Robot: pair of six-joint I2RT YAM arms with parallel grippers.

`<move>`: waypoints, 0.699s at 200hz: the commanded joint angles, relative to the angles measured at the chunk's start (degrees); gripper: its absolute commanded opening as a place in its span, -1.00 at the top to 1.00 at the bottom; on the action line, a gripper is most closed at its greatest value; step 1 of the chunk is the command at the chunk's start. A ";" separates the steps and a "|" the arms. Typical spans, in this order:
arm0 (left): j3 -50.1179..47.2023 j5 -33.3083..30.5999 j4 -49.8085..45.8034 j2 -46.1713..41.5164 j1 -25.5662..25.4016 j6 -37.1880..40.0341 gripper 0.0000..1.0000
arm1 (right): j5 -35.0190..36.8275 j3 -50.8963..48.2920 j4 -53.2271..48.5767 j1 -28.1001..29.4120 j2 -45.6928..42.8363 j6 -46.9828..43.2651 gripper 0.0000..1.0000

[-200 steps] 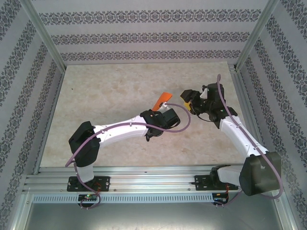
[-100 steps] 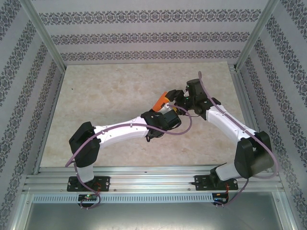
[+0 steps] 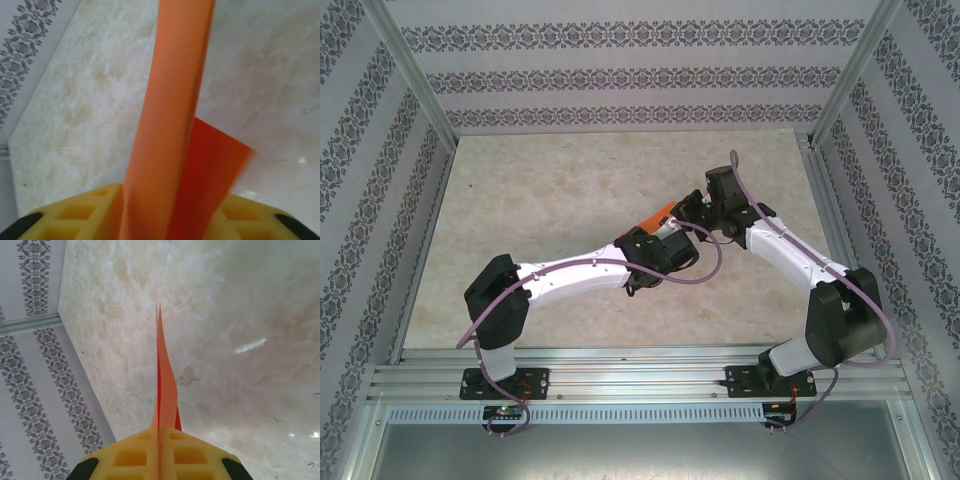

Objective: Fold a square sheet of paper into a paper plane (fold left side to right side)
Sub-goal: Turn over the paper at the center of the table.

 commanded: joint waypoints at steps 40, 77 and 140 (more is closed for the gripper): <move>-14.41 32.95 17.79 -24.32 10.00 -2.32 -0.69 | -2.75 -5.76 6.30 -6.66 -6.46 -24.74 1.00; -22.09 56.19 27.17 -33.47 25.81 -9.14 -0.86 | -12.27 -11.50 13.17 -9.30 -11.75 -40.54 1.00; -22.63 85.17 40.03 -29.65 36.30 -16.79 -0.86 | -34.30 -11.93 12.60 -9.10 -16.13 -55.01 1.00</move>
